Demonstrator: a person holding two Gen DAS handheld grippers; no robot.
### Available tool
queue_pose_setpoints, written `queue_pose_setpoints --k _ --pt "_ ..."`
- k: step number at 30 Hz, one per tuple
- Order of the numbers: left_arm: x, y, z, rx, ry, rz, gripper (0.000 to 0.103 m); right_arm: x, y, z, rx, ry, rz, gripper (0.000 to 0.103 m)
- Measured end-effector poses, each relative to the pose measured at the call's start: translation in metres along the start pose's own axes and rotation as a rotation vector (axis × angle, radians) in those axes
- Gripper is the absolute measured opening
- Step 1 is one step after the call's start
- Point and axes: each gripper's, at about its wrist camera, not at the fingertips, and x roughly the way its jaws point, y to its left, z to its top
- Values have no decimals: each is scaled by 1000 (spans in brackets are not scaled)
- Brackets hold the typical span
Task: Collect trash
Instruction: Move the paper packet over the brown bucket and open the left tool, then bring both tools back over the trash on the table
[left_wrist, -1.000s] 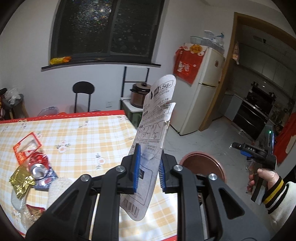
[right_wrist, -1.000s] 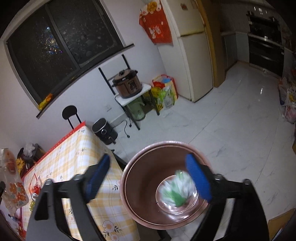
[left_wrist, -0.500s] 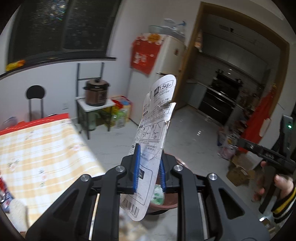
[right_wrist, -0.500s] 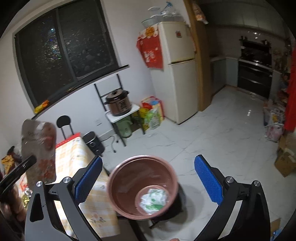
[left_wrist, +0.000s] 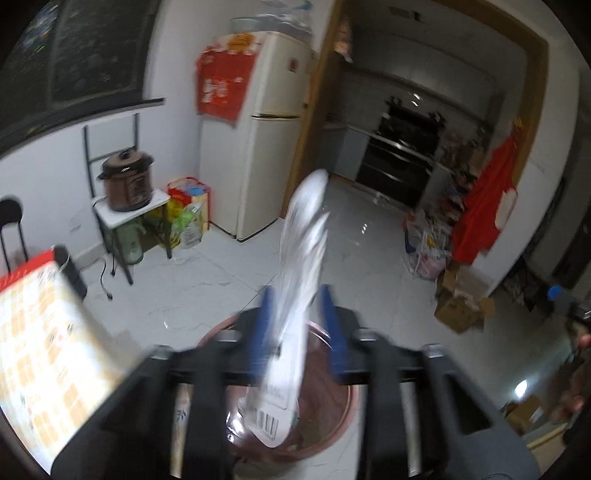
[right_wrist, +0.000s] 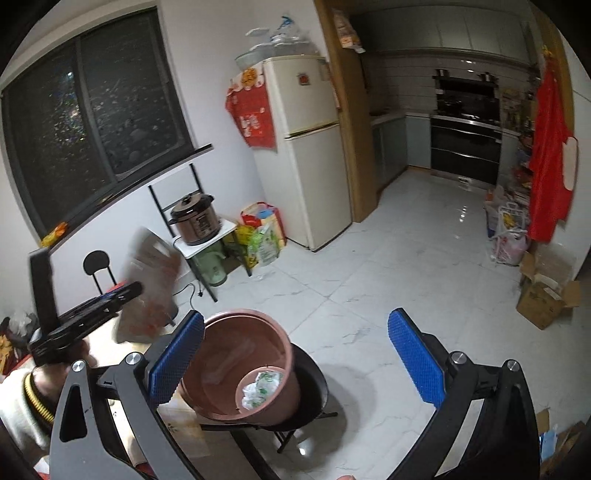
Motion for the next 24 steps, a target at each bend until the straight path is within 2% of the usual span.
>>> queue_pose_setpoints --k 1,3,5,8,13,18,24 --pt "4 -5 3 36 -22 -20 83 -2 -3 0 4 -3 -5 98" --pt "0 -9 9 73 -73 8 94 -6 -5 0 8 -12 -11 98" --pt "-10 -6 18 64 -97 -4 97 -9 -4 3 6 -26 -11 98" --pt "-38 8 29 23 -133 -17 97 -14 3 9 -5 -51 -7 98" --pt "-98 42 36 -21 -168 84 97 -17 21 18 -25 -86 42 98" --pt "-169 86 19 -84 -191 186 97 -11 55 19 -61 -95 107 98" --pt "-273 151 -27 -181 -201 356 97 3 122 14 -99 -74 226 98"
